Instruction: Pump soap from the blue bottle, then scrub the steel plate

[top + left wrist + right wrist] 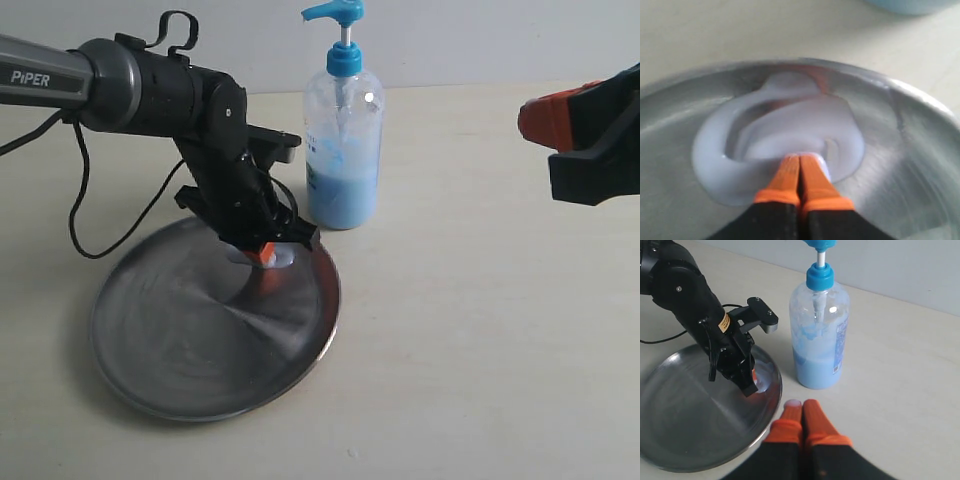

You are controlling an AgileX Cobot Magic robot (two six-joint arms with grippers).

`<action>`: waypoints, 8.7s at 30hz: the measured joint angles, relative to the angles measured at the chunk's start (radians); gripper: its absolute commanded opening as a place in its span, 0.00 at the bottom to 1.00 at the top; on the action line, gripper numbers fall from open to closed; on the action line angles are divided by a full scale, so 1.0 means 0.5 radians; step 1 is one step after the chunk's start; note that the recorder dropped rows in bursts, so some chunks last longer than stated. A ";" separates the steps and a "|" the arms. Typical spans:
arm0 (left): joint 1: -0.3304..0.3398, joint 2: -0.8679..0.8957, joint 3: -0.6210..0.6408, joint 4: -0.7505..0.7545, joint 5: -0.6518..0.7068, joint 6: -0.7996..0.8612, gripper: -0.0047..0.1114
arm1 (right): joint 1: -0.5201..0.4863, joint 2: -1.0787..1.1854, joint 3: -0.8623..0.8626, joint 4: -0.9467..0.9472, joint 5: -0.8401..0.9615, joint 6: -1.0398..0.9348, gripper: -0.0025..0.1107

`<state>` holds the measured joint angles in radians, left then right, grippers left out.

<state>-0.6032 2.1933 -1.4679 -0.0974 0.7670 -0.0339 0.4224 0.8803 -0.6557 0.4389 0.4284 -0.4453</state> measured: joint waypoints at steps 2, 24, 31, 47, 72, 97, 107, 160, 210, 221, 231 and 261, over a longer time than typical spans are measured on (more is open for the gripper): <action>-0.017 0.000 0.000 -0.035 -0.024 0.000 0.04 | 0.000 0.000 0.000 0.009 0.000 0.000 0.02; 0.003 0.012 0.009 -0.077 -0.325 0.000 0.04 | 0.000 0.000 0.000 0.027 0.000 0.000 0.02; 0.125 0.012 0.009 -0.056 -0.273 0.000 0.04 | 0.000 0.000 0.000 0.027 0.000 0.000 0.02; 0.184 0.008 0.009 0.139 -0.117 0.000 0.04 | 0.000 0.000 0.000 0.044 0.000 0.000 0.02; -0.054 -0.003 0.005 0.000 -0.070 0.000 0.04 | 0.000 0.000 0.000 0.058 0.015 0.000 0.02; 0.090 0.009 0.009 -0.210 -0.232 0.174 0.04 | 0.000 0.000 0.000 0.073 0.026 0.000 0.02; 0.246 0.009 0.009 -0.205 -0.140 0.162 0.04 | 0.000 0.000 0.000 0.096 0.029 0.000 0.02; 0.075 0.008 0.009 -0.034 -0.177 0.068 0.04 | 0.000 0.000 0.000 0.108 0.029 0.000 0.02; 0.047 -0.113 0.021 0.095 0.053 0.029 0.04 | 0.000 0.000 0.000 0.108 0.037 0.000 0.02; 0.047 -0.568 0.021 0.166 0.256 0.029 0.04 | 0.000 0.000 0.000 -0.015 0.033 0.000 0.02; 0.047 -1.263 0.301 0.238 0.393 0.029 0.04 | 0.000 0.000 0.000 -0.189 0.077 0.000 0.02; 0.047 -3.386 1.207 0.280 0.011 -0.101 0.04 | 0.000 0.000 0.000 -0.189 0.081 0.000 0.02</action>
<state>-0.5797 0.5005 -0.8644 0.0425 0.7727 -0.0841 0.4224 0.8803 -0.6557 0.3445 0.4690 -0.4453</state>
